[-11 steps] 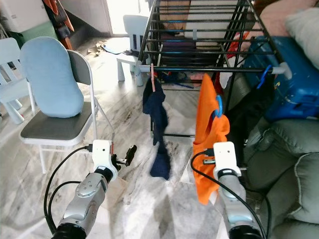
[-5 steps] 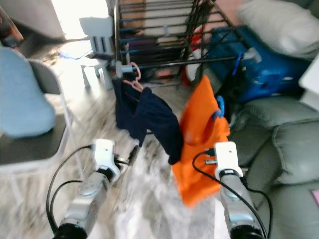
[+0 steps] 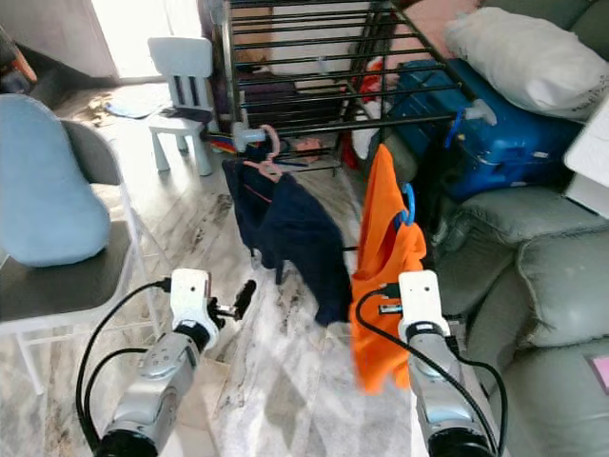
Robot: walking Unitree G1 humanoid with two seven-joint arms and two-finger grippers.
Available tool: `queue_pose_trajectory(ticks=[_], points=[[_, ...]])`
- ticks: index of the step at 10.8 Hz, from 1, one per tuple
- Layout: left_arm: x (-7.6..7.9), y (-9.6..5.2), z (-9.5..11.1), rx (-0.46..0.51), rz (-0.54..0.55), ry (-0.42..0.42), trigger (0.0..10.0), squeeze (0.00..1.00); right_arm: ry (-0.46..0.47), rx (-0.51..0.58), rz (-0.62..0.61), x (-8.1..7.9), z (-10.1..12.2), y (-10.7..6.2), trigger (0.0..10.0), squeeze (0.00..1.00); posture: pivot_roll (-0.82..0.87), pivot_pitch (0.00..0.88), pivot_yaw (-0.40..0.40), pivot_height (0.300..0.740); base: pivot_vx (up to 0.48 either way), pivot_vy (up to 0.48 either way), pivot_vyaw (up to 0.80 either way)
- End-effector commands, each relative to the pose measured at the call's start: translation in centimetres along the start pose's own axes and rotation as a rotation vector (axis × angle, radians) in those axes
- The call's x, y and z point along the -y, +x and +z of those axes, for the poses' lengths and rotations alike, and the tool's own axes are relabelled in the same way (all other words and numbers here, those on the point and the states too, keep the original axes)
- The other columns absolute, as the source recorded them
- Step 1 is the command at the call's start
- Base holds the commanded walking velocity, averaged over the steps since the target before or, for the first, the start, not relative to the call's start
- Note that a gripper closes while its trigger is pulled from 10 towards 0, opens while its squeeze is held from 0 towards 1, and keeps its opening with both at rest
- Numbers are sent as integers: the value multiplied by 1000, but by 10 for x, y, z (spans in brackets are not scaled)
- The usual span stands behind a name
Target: Hang hanger
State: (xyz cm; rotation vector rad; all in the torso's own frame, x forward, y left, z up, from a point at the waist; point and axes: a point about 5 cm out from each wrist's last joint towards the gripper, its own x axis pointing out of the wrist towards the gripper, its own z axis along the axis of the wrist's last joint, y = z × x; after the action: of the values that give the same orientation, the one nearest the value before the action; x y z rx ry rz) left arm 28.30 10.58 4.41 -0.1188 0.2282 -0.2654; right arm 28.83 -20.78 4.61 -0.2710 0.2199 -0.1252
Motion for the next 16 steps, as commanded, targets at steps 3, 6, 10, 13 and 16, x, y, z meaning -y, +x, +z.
queue_pose_trajectory(ticks=[3, 6, 10, 13, 16], points=[[-1, 0, 1, -12, -14, 8, 10000, 0, 14, 36, -16, 2, 9, 5, 10000, 0, -180, 0, 41, 740, -305, 0, 0], [-2, 2, 3, -10, -11, 9, 10000, 0, 16, 36, -20, 3, 10, 6, 10000, 0, -184, 0, 43, 740, -344, 0, 0], [-5, 1, 4, -5, -3, 16, 10000, 0, 13, 35, -20, 5, 10, 8, 10000, 0, -187, 0, 40, 740, -354, 0, 0], [-34, -14, 5, 23, 85, 28, 10000, 0, 25, 32, 4, -1, 10, 9, 10000, 0, -146, 0, 14, 740, -224, 0, 0], [-50, -27, 7, 59, 186, -7, 10000, 0, 22, 34, 80, -20, 18, 18, 10000, 0, -66, 0, -65, 740, 0, 0, 0]])
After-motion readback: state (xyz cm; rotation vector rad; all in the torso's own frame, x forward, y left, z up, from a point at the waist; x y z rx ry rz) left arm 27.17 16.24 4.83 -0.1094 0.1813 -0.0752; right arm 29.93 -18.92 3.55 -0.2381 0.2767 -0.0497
